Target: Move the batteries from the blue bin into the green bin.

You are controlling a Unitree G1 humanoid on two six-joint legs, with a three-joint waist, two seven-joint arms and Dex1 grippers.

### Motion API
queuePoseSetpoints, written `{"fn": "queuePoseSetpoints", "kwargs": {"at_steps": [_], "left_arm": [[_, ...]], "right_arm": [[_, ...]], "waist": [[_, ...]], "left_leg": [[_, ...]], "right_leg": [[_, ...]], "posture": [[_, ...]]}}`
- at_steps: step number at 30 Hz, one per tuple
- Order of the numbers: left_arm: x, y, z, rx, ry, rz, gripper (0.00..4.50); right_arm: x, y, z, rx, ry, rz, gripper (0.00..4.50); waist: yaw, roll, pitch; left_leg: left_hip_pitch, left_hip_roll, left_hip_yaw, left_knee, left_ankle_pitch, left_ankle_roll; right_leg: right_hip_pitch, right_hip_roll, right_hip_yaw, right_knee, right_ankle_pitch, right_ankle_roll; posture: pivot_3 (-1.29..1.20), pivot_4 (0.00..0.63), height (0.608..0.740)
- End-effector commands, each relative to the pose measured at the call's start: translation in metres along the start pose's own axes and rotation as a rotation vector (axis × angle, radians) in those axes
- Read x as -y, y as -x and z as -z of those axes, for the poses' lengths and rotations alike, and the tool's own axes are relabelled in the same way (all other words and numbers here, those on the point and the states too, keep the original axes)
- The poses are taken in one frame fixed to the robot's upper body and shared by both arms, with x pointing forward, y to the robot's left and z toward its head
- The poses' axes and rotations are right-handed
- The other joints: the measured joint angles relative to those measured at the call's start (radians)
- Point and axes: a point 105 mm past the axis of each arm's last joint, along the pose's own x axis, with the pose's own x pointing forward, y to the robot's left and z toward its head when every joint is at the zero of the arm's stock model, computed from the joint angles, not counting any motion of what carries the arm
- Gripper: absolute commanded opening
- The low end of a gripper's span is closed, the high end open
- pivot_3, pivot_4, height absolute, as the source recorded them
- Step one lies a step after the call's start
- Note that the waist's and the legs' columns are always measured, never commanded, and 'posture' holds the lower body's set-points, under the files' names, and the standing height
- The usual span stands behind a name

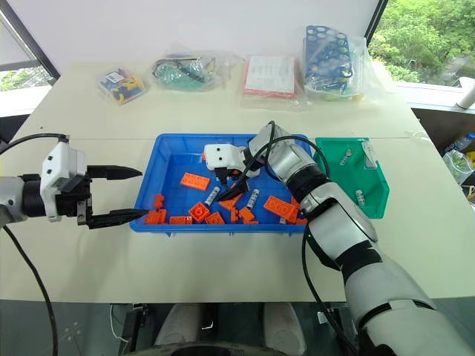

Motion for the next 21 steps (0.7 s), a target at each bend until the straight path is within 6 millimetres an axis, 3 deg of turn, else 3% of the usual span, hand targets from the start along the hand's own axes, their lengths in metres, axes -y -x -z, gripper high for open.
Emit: {"fn": "queuePoseSetpoints", "kwargs": {"at_steps": [1, 11, 14, 21], "left_arm": [[-0.002, 0.006, -0.010, 0.012, -0.037, -0.022, 4.50], [-0.001, 0.000, -0.008, 0.013, -0.036, -0.019, 4.50], [-0.005, -0.001, -0.010, 0.021, -0.038, -0.019, 4.50], [-0.007, -0.008, -0.015, 0.081, -0.016, 0.005, 4.50]], "right_arm": [[-0.001, 0.002, -0.008, 0.014, 0.074, -0.029, 4.44], [-0.008, -0.015, -0.007, 0.040, 0.045, -0.041, 4.44], [-0.011, -0.015, -0.006, 0.049, 0.041, -0.048, 3.60], [-0.013, -0.002, -0.011, 0.109, -0.005, -0.036, 0.08]], "waist": [[0.000, 0.000, 0.000], [0.000, 0.000, 0.000], [0.001, 0.000, 0.000], [0.002, 0.000, 0.000]], "left_leg": [[0.000, 0.000, 0.000, 0.000, 0.000, 0.000], [0.000, 0.000, 0.000, 0.000, 0.000, 0.000], [0.000, 0.000, 0.000, 0.000, 0.000, 0.000], [0.000, 0.000, 0.000, 0.000, 0.000, 0.000]], "right_leg": [[0.000, 0.000, 0.000, 0.000, 0.000, 0.000], [0.000, 0.000, 0.000, 0.000, 0.000, 0.000], [0.000, 0.000, 0.000, 0.000, 0.000, 0.000], [0.001, 0.000, 0.000, 0.000, 0.000, 0.000]], "posture": [[0.00, 0.150, 0.739], [0.00, 0.150, 0.739], [0.00, 0.150, 0.739], [0.00, 0.150, 0.739]]}}
